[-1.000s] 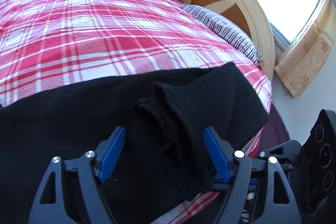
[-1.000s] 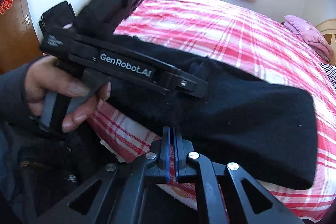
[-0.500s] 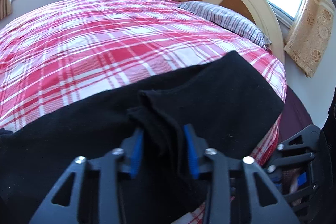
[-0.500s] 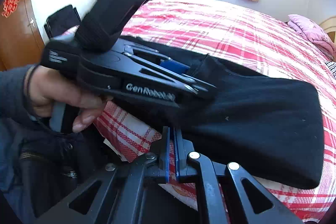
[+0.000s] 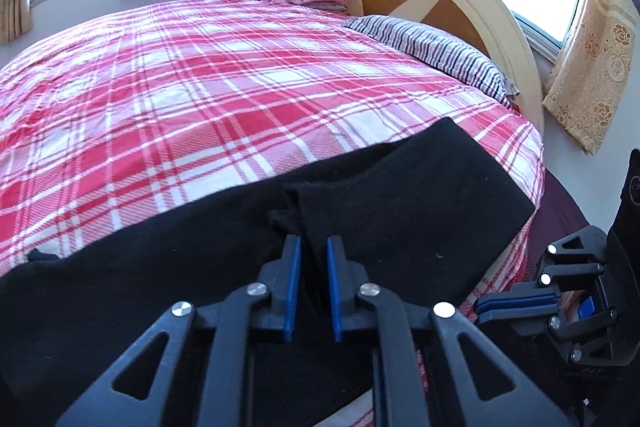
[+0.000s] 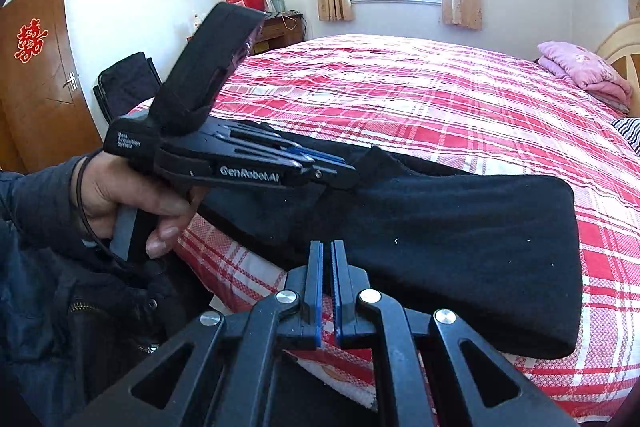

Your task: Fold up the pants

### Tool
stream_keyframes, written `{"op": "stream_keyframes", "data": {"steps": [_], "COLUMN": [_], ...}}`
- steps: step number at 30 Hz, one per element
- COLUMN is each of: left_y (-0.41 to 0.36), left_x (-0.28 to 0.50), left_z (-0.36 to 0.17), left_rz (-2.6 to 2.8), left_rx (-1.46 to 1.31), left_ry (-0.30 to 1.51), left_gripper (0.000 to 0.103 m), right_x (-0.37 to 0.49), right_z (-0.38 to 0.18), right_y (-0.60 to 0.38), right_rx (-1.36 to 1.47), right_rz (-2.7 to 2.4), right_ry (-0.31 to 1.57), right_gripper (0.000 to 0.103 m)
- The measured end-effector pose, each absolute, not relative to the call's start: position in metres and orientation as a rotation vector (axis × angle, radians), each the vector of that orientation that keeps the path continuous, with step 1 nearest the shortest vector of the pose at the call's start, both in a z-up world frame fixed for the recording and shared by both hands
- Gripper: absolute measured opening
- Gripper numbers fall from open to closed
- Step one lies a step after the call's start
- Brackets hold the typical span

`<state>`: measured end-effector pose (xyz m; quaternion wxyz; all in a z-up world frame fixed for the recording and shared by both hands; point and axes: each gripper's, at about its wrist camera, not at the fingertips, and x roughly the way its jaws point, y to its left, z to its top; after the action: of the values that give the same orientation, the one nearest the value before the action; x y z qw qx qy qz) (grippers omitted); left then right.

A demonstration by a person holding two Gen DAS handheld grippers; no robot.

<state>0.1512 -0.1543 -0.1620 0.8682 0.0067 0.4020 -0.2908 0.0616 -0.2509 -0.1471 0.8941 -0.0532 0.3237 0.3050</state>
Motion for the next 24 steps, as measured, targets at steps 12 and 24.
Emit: {"op": "stream_keyframes", "data": {"steps": [12, 24], "left_y": [-0.121, -0.170], "left_x": [0.159, 0.165], "left_z": [-0.164, -0.181], "left_rz": [-0.566, -0.706], "left_rx": [-0.072, -0.108], "left_ry": [0.875, 0.955], "left_gripper": [0.010, 0.020], "right_x": [0.071, 0.069], "right_z": [-0.139, -0.130], "right_y": [-0.278, -0.294], "right_rx": [-0.007, 0.047], "right_rz": [0.534, 0.488], "right_ry": [0.641, 0.592], "right_gripper": [0.020, 0.073]}}
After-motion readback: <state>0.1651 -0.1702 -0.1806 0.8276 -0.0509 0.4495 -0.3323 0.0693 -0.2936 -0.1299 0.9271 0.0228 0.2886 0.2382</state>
